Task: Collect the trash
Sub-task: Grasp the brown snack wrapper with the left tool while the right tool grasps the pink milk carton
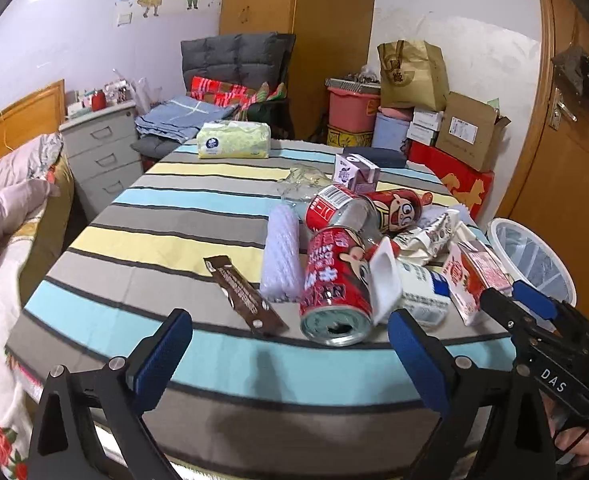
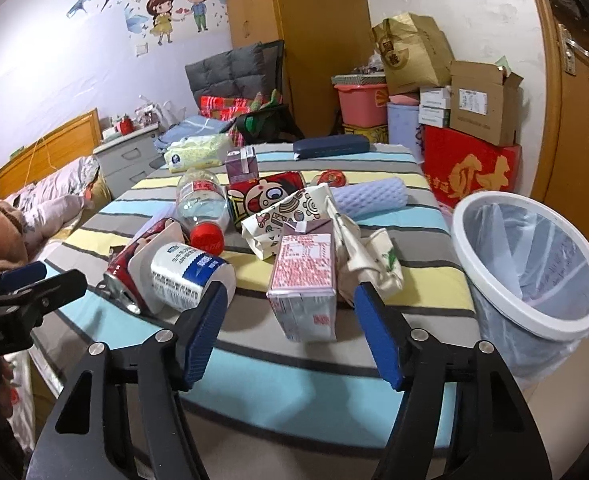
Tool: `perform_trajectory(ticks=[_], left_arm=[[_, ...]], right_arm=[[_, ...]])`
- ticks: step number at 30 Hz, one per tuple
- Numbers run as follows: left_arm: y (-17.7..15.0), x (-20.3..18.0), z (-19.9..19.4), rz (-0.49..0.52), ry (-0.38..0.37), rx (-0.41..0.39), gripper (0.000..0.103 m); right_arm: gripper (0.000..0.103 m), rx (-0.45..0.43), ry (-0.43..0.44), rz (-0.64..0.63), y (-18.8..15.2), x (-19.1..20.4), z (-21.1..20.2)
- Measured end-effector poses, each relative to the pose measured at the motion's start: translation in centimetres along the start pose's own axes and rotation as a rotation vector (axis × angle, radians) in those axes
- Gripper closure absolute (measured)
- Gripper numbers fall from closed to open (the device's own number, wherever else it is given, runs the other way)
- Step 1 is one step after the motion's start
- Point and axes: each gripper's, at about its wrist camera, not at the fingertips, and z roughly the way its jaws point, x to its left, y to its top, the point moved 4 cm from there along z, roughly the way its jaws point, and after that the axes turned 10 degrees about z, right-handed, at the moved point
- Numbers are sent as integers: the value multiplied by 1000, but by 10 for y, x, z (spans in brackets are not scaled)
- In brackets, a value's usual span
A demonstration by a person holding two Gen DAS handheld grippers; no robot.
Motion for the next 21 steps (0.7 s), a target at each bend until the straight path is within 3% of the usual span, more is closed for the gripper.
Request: perform_trajectory(ticks=[7, 18, 21], left_arm=[[-1, 29, 24, -108, -6, 45, 8], [-9, 49, 70, -141, 41, 171, 24], [-11, 49, 76, -108, 91, 186, 27]], right_arm=[[63, 31, -16, 24, 5, -3, 13], [63, 46, -16, 42, 12, 0, 21], [63, 50, -14, 47, 13, -1, 21]])
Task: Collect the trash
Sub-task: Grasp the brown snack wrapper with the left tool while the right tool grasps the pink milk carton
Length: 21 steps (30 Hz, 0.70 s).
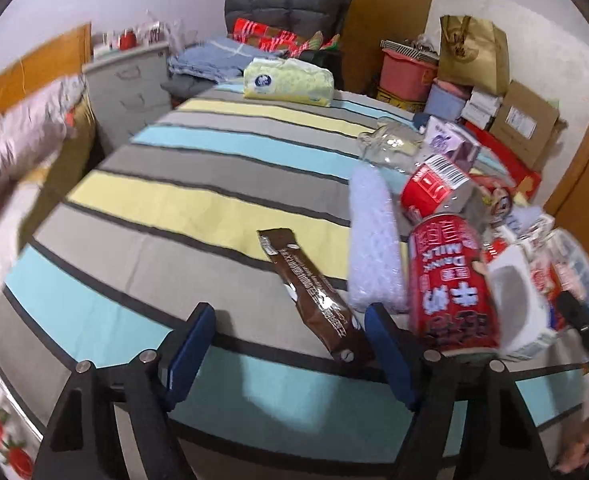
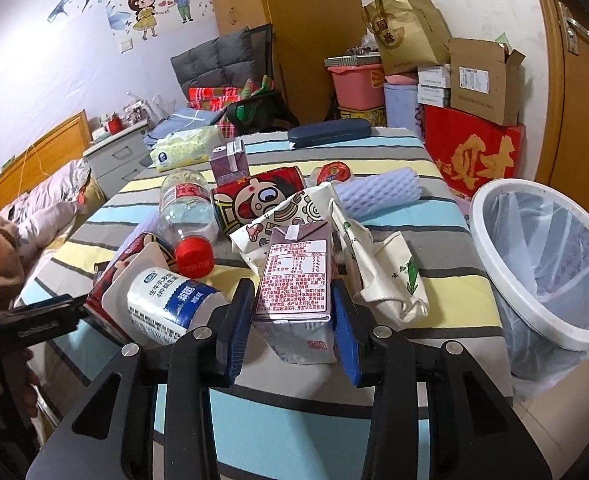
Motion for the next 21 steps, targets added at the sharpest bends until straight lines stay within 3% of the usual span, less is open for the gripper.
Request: perform_trajectory(ticks=[4, 9, 12, 16, 18, 21], left_arm=[[4, 3, 5, 25, 40, 15, 32], [13, 13, 11, -12, 40, 20, 32], [18, 14, 19, 14, 85, 22, 32], [20, 13, 22, 25, 89, 16, 33], [21, 14, 22, 31, 84, 14, 40], [25, 14, 22, 42, 75, 14, 60]], right_arm=[[63, 6, 5, 4, 2, 0, 1], [63, 11, 12, 13, 2, -1, 5], [63, 17, 14, 16, 4, -2, 6], [63, 22, 15, 17, 5, -3, 7], [63, 24, 17, 23, 5, -3, 7], [63, 26, 20, 22, 6, -4, 7]])
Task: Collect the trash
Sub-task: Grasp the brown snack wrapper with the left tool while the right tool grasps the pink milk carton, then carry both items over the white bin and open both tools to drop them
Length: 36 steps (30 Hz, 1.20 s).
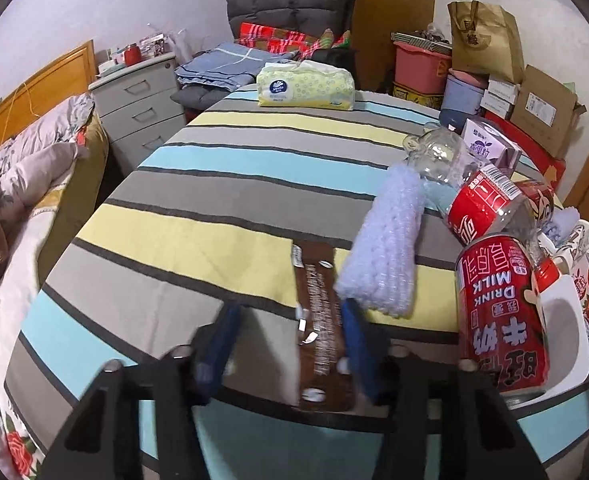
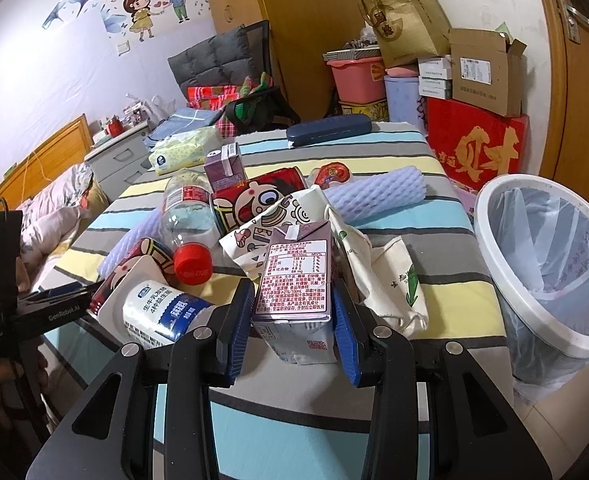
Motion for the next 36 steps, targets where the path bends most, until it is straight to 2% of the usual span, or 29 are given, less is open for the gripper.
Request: perform_trajectory(ticks=[2, 4, 11, 20, 28, 36], left_arm=[[1, -1, -1, 9, -4, 0, 75], [0, 1, -2, 0, -21, -4, 81], [-8, 2, -16, -21, -49, -23, 82], [-6, -9, -70, -20, -102, -128, 82], [12, -50, -117, 54, -196, -219, 82], [36, -114, -138, 148, -294, -261, 82]], right_arm=[[63, 0, 2, 3, 0, 0, 0], [63, 0, 3, 4, 0, 1, 0], [63, -2, 30, -2, 0, 3, -7], [64, -37, 61, 7, 3, -2, -25], [63, -110, 68, 21, 19, -9, -49], [63, -176, 23, 63, 35, -39, -68]])
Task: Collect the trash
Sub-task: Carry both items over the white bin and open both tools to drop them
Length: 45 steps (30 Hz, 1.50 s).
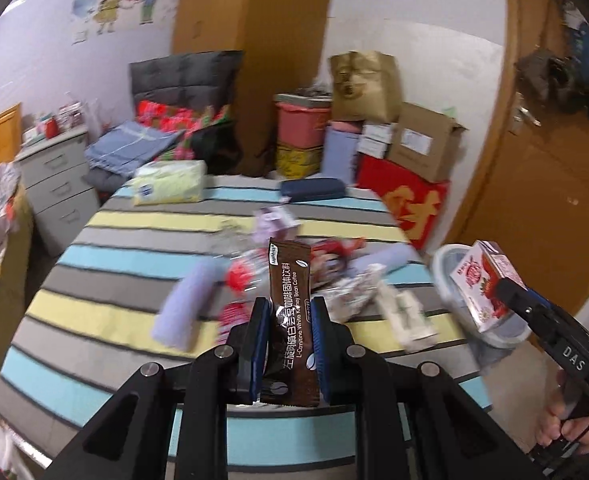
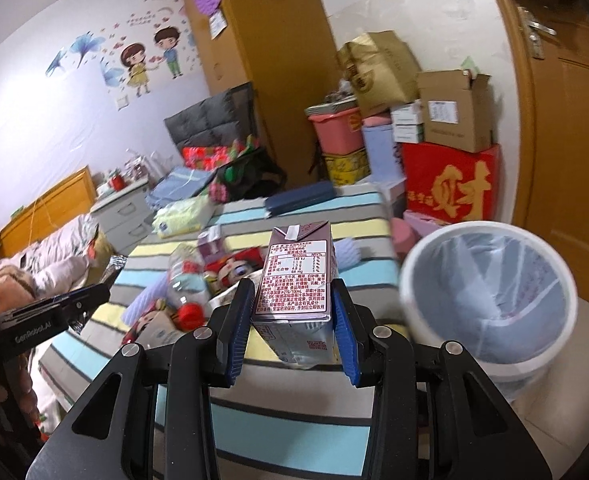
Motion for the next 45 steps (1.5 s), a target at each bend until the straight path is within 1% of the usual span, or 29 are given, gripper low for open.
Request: perform_trajectory(ticks=[9, 17, 22, 24, 26, 30, 33, 35, 37, 39, 40, 41, 42, 43, 45], left_arm=[[33, -84, 28, 81, -166, -17, 82], [46, -162, 66, 153, -289, 15, 82], [50, -206, 90, 196, -360, 48, 82], [49, -220, 100, 213, -371, 63, 82], [48, -234, 111, 226, -384, 79, 82], [42, -252, 130, 243, -390, 119, 82], [40, -257, 143, 245, -381, 137, 81], [39, -258, 151, 228, -399, 148, 81], [39, -258, 157, 220, -402, 158, 80], [39, -257, 160, 227, -396, 158, 69], [38, -255, 159, 223, -392, 157, 59], [38, -254, 160, 215, -392, 158, 53], [38, -252, 160, 208, -396, 159, 53], [38, -251, 159, 204, -399, 157, 53], [39, -247, 155, 208, -384, 146, 52]], right_arm=[[63, -57, -78, 45, 22, -44, -20], [63, -56, -152, 111, 30, -96, -19], [63, -13, -200, 121, 31, -122, -13], [63, 2, -206, 126, 31, -129, -9], [63, 35, -211, 135, 27, -138, -3], [63, 64, -226, 155, 23, -155, 3], [63, 91, -234, 160, 20, -164, 8], [63, 104, -250, 159, 20, -169, 11], [63, 114, -253, 170, 19, -173, 13], [63, 122, -250, 176, 20, -176, 15], [63, 125, -257, 176, 18, -177, 14], [61, 123, -269, 175, 18, -177, 14], [53, 119, -280, 175, 18, -178, 13], [43, 118, -286, 177, 19, -179, 14], [42, 113, -274, 189, 19, -180, 11]])
